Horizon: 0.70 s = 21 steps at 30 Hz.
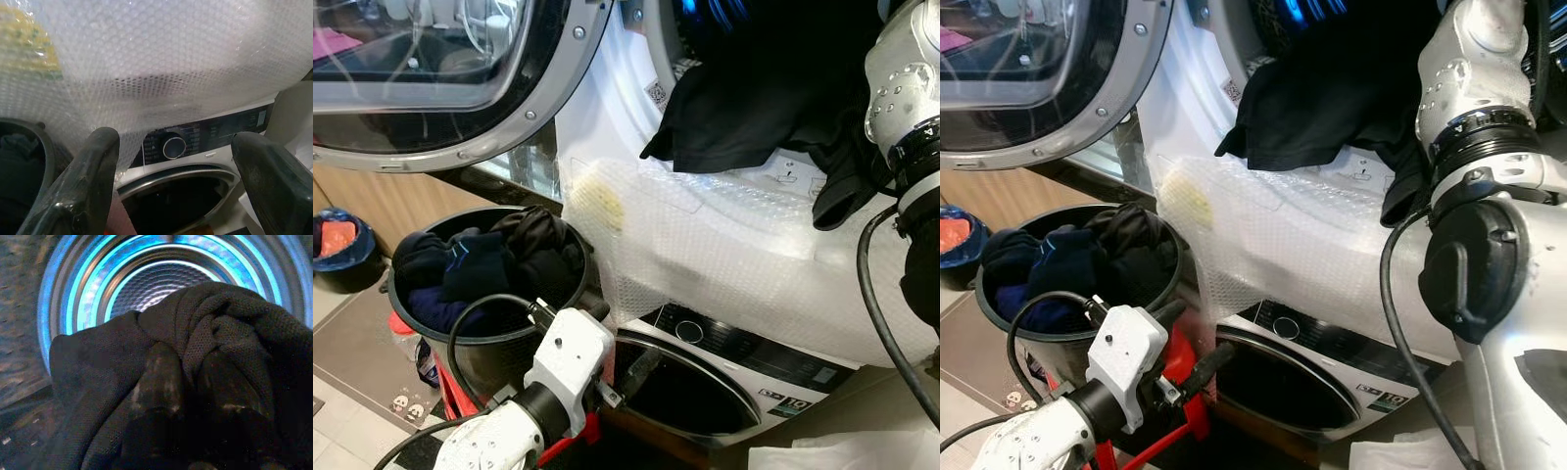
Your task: Clothes washing
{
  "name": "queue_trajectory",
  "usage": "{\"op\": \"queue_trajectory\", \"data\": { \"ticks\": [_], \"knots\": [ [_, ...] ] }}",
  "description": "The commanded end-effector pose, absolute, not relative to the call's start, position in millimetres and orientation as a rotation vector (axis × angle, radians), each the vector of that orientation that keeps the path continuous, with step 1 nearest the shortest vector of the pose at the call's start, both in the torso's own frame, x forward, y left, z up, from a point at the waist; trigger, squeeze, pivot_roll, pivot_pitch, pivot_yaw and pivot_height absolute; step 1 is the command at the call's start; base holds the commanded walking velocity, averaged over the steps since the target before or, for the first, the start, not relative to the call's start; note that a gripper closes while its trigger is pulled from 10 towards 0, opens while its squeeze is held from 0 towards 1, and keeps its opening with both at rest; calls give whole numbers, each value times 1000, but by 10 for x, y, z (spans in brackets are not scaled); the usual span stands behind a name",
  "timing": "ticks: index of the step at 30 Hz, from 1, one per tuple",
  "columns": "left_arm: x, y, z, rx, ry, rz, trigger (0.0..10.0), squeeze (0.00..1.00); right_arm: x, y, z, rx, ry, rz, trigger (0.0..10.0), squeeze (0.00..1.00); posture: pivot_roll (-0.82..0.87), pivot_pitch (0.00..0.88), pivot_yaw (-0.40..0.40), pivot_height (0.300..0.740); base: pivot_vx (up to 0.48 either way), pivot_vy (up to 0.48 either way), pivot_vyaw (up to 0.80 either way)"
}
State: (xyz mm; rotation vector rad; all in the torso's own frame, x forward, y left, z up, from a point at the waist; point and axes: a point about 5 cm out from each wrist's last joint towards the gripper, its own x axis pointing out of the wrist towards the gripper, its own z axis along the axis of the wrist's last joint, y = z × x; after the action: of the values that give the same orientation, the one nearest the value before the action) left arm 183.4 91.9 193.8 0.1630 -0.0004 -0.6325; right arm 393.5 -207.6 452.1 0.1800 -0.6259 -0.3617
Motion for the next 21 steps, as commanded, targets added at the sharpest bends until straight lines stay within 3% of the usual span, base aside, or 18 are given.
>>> {"op": "queue_trajectory", "data": {
  "ticks": [1, 8, 11, 18, 21],
  "knots": [
    [1776, 896, 1963, 150, -5, -641, 10000, 0, 3843, -2267, 4603, 219, -684, -446, 10000, 0, 189, 215, -172, 740, 0, 0, 0],
    [1725, 903, 1956, 140, 14, -622, 10000, 0, 3701, -2416, 4774, 373, -804, -454, 10000, 0, 207, 229, -180, 740, 0, 0, 0],
    [1724, 905, 1970, 139, 13, -612, 10000, 0, 3612, -2477, 4860, 284, -852, -565, 10000, 0, 214, 232, -182, 740, 0, 0, 0],
    [1694, 903, 1970, 130, 23, -599, 10000, 0, 3444, -2786, 4866, 381, -923, -725, 10000, 0, 232, 240, -186, 740, 0, 0, 0],
    [1687, 894, 1978, 120, 21, -591, 10000, 0, 3426, -2805, 4848, 371, -954, -731, 10000, 0, 237, 241, -189, 740, 0, 0, 0]
  ]
}}
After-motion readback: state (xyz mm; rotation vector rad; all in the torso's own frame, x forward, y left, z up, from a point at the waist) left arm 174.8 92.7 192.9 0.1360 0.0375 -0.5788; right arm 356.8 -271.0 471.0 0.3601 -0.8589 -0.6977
